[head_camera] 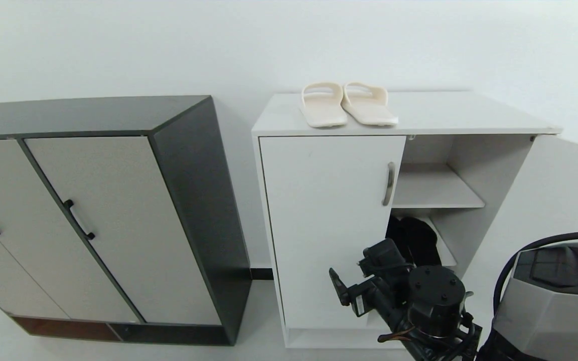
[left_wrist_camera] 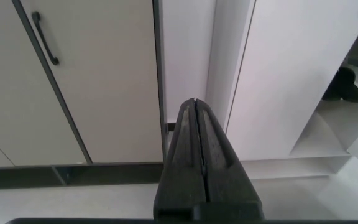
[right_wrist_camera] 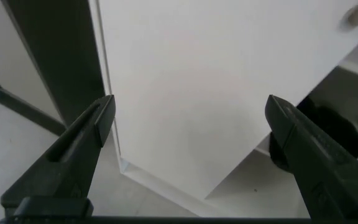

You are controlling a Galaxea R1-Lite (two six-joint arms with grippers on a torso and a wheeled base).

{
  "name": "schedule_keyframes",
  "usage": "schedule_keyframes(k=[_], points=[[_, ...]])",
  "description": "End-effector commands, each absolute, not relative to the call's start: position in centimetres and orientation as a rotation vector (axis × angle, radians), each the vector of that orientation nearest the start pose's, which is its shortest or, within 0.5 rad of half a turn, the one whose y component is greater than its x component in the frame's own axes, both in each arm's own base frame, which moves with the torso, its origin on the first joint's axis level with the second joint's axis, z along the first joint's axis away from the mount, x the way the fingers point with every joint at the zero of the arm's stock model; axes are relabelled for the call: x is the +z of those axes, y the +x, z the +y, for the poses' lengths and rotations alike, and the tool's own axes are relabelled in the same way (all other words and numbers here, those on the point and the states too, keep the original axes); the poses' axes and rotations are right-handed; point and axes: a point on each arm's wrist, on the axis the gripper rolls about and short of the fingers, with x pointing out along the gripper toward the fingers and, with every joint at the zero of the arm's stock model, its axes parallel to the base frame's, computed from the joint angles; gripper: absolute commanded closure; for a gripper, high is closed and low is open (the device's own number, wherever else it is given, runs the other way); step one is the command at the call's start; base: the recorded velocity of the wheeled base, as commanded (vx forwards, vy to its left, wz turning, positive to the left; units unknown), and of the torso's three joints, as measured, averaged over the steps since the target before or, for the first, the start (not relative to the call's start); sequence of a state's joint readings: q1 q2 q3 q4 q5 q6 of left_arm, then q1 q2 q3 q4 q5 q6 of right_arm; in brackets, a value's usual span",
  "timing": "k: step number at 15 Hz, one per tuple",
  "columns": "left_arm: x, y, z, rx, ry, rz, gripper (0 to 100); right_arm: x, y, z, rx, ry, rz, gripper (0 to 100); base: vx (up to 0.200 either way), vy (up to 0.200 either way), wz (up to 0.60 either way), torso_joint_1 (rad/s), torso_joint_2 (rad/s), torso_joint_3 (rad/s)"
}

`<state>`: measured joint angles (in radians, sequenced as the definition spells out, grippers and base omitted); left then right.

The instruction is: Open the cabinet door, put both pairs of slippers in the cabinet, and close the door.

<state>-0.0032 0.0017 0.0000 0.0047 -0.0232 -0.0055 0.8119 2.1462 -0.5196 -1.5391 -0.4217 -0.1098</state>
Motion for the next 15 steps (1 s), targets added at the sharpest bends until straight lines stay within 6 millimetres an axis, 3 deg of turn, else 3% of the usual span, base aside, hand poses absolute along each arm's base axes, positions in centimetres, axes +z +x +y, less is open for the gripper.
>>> schedule_keyframes(k=[1, 15], points=[[7.51, -2.26, -0.04, -0.026, -0.006, 0.008, 100, 6.35, 23.29, 23.2, 0.393, -0.162, 0.053, 0, 0.0, 0.0, 0.0, 0.144, -0.47, -0.325], [7.55, -2.27, -0.04, -0.026, -0.011, 0.006, 100, 6.25, 23.16, 23.07, 0.394, -0.166, 0.059, 0, 0.0, 0.0, 0.0, 0.19, -0.51, -0.313]])
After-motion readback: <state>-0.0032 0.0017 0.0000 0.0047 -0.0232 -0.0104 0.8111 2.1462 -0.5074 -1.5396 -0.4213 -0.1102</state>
